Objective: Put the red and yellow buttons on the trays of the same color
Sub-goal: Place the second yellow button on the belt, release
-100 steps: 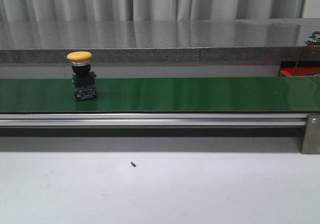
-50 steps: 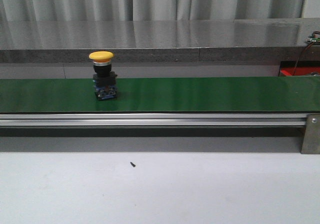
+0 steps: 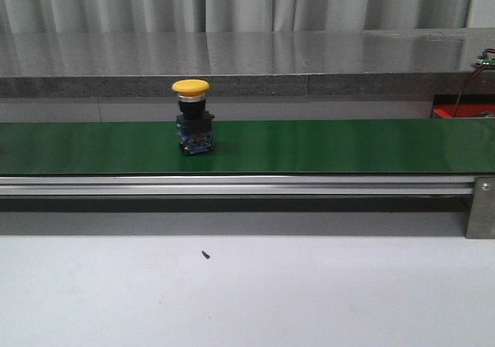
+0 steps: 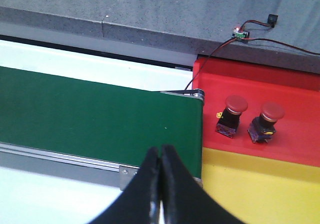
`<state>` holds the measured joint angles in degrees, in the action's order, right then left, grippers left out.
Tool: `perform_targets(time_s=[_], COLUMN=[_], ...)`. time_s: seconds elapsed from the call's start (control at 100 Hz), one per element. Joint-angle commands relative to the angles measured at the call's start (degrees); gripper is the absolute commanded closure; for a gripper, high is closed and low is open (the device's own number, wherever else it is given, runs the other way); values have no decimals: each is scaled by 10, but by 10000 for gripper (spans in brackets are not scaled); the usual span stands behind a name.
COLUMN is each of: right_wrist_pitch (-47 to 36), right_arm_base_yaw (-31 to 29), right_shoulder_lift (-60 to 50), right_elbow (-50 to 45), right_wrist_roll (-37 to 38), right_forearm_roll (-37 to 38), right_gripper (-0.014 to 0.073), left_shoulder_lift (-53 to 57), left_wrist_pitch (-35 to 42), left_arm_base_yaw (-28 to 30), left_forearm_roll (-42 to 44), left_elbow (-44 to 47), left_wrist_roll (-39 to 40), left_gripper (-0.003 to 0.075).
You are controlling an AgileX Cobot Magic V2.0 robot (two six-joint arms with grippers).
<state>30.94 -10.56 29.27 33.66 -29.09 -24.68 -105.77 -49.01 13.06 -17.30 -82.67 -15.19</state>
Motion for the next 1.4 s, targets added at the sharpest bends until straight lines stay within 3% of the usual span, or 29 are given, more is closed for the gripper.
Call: perform_targets(time_s=[0.0, 0.11, 0.24, 0.66, 1.08, 1.22, 1.39], right_wrist_pitch=[-38, -38, -38, -38, -79, -81, -88], right_arm_base_yaw=[1, 1, 1, 1, 1, 1, 1], right_shoulder_lift=[1, 1, 1, 1, 1, 1, 1], right_elbow=[14, 14, 14, 14, 14, 14, 14], right_wrist_roll=[-4, -4, -4, -4, -4, -4, -4], right_forearm_roll=[-12, -12, -12, -12, -12, -12, -12], right_gripper=[661, 661, 661, 661, 661, 661, 661], left_shoulder_lift=[32, 45, 71, 244, 566, 667, 769], left_wrist_pitch=[10, 14, 25, 47, 181, 200, 214], left_arm_base_yaw=[-11, -26, -56, -59, -59, -59, -59], left_forearm_roll=[-14, -15, -21, -35, -46, -46, -46], left_elbow=[-15, -17, -17, 4, 294, 383, 467], left_wrist_roll=[-5, -5, -5, -26, -52, -53, -53], left_gripper=[152, 60, 57, 58, 65, 150, 404])
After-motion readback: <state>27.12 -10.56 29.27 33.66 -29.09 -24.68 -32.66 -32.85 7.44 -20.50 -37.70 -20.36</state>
